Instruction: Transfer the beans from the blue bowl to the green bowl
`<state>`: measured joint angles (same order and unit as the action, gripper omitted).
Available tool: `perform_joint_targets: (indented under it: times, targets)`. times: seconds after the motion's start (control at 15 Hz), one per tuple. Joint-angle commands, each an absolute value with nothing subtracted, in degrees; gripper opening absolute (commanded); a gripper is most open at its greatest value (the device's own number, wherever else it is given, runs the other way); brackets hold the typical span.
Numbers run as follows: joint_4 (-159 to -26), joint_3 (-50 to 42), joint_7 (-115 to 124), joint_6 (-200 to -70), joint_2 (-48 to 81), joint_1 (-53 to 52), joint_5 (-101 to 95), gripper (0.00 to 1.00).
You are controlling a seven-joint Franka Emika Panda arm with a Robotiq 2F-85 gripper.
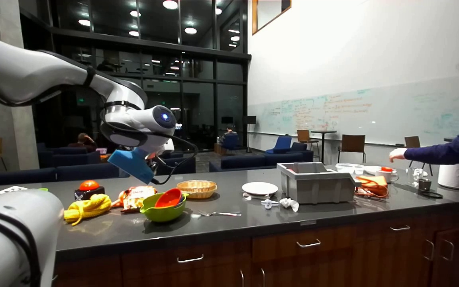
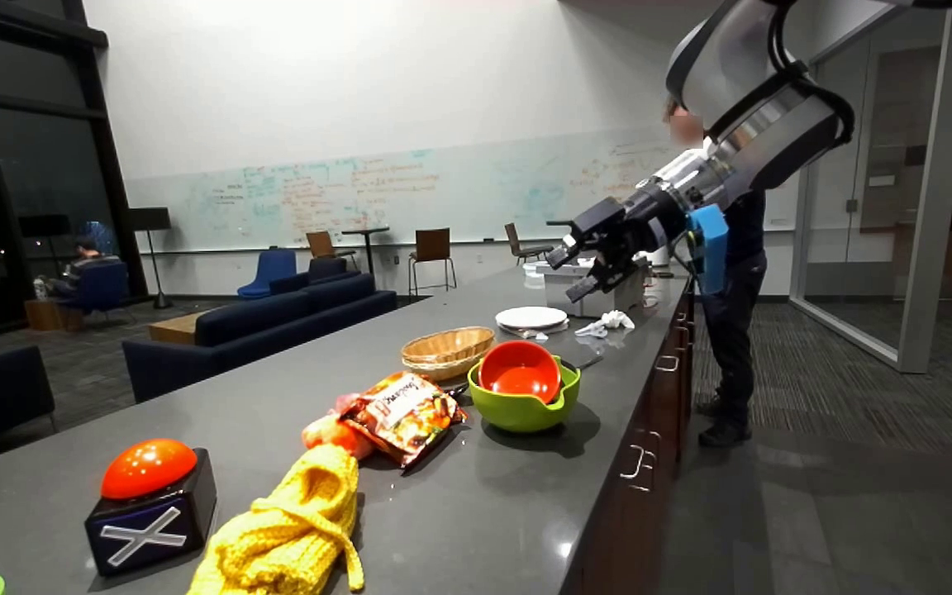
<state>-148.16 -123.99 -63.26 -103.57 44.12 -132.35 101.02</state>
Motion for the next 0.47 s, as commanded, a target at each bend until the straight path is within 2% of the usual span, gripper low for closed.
perform_joint_targets:
  times: [0.0,0.4]
  targets:
    - [-148.7,-122.6,-62.1,-96.2,48.3,-128.0,103.4,1.00]
    - [-149.5,-123.5,-61.6,-92.1,49.3,-126.8,104.1,1.00]
